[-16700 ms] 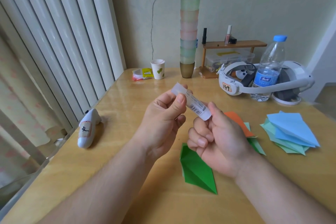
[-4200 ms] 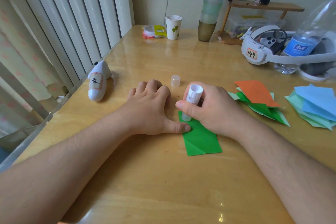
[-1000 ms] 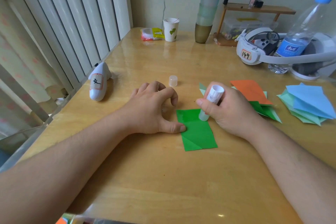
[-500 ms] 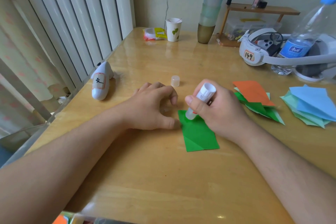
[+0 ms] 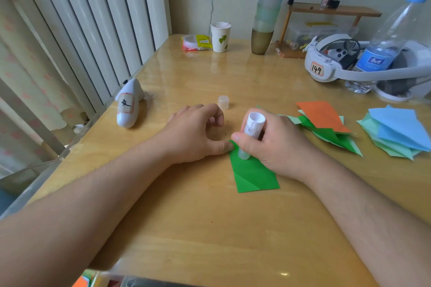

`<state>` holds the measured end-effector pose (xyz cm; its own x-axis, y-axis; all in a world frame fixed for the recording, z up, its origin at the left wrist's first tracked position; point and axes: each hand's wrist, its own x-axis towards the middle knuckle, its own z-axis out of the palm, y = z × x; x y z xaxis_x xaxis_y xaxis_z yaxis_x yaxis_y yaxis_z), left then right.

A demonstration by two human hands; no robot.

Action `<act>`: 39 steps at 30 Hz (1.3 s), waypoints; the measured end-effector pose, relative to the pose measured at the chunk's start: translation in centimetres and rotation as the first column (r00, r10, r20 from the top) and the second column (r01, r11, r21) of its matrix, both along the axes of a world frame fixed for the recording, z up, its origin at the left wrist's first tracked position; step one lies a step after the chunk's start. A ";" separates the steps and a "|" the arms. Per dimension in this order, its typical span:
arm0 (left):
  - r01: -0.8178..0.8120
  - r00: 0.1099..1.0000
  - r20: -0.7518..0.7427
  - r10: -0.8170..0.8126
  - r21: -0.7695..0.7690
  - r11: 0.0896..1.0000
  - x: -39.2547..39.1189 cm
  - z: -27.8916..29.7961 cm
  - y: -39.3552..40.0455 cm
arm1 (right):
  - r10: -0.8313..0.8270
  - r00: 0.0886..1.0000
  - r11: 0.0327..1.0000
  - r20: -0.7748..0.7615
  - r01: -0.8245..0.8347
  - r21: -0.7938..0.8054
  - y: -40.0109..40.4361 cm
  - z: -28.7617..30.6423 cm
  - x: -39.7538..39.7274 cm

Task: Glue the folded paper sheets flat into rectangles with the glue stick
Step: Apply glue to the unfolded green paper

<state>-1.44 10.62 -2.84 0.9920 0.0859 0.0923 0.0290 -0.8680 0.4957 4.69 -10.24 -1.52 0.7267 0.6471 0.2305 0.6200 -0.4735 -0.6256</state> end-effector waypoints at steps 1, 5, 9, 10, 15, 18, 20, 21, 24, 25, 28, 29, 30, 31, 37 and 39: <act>0.001 1.000 -0.002 -0.001 -0.003 1.000 0.0 0.0 0.1 | -0.009 1.000 1.000 0.000 0.009 -0.004 -0.3 0.1 0.1; -0.002 1.000 0.003 0.002 -0.002 1.000 0.1 0.1 0.1 | -0.035 0.999 0.999 -0.019 0.035 -0.005 -2.1 0.0 1.2; 0.005 1.000 0.013 -0.006 0.002 1.000 0.1 0.0 0.1 | -0.054 0.999 0.999 -0.006 0.054 -0.002 -2.8 -0.1 1.7; 0.006 1.000 0.015 -0.006 0.003 1.000 0.1 0.0 0.2 | -0.063 0.998 0.998 0.010 0.063 0.000 -2.7 -0.1 1.7; -0.002 1.000 0.012 0.002 0.006 1.000 0.1 0.1 0.1 | -0.168 0.984 0.965 0.064 0.151 0.213 -2.3 0.3 1.5; -0.003 1.000 0.016 0.002 0.010 1.000 0.1 0.0 0.0 | -0.121 0.991 0.958 0.064 0.100 0.271 -1.4 0.4 0.5; -0.002 1.000 0.020 0.002 0.010 1.000 0.1 0.0 0.0 | -0.057 0.996 0.970 0.066 0.040 0.238 -0.6 0.2 -0.2; -0.001 1.000 0.022 0.001 0.010 1.000 0.1 0.0 0.0 | -0.027 0.998 0.977 0.060 0.013 0.215 -0.2 0.0 -0.4; 0.007 1.000 0.019 -0.007 0.003 1.000 0.1 0.1 0.0 | 0.037 0.999 0.990 0.025 -0.040 0.133 0.4 -0.4 -0.6; 0.010 1.000 0.016 -0.010 0.002 1.000 0.1 0.1 0.0 | 0.051 0.999 0.992 0.016 -0.052 0.115 0.5 -0.6 -0.6; 0.013 1.000 0.018 -0.013 0.005 1.000 0.0 0.1 0.0 | 0.061 0.998 0.994 -0.003 -0.060 0.091 0.5 -0.7 -0.5; 0.011 1.000 0.020 -0.011 0.001 1.000 0.1 0.0 0.0 | 0.059 0.998 0.995 -0.008 -0.058 0.082 0.4 -0.6 -0.3; 0.010 1.000 0.022 -0.010 0.000 1.000 0.1 -0.1 0.0 | 0.055 0.998 0.996 -0.010 -0.054 0.068 0.3 -0.4 -0.2; 0.010 1.000 0.025 -0.010 0.002 1.000 0.1 -0.1 0.0 | 0.048 0.999 0.997 -0.008 -0.047 0.053 0.1 -0.3 -0.1; 0.010 0.999 0.034 -0.011 0.024 1.000 0.2 -0.3 0.2 | 0.011 1.000 1.000 -0.009 -0.011 0.004 -2.0 0.0 0.9; 0.010 0.999 0.031 -0.011 0.024 1.000 0.2 -0.2 0.2 | 0.016 0.999 1.000 -0.030 -0.016 0.006 -2.7 0.0 1.3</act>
<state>-1.24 10.80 -3.06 0.9894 0.0733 0.1251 0.0050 -0.8795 0.4758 6.03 -12.89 -1.50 0.7230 0.6574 0.2123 0.6081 -0.4599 -0.6471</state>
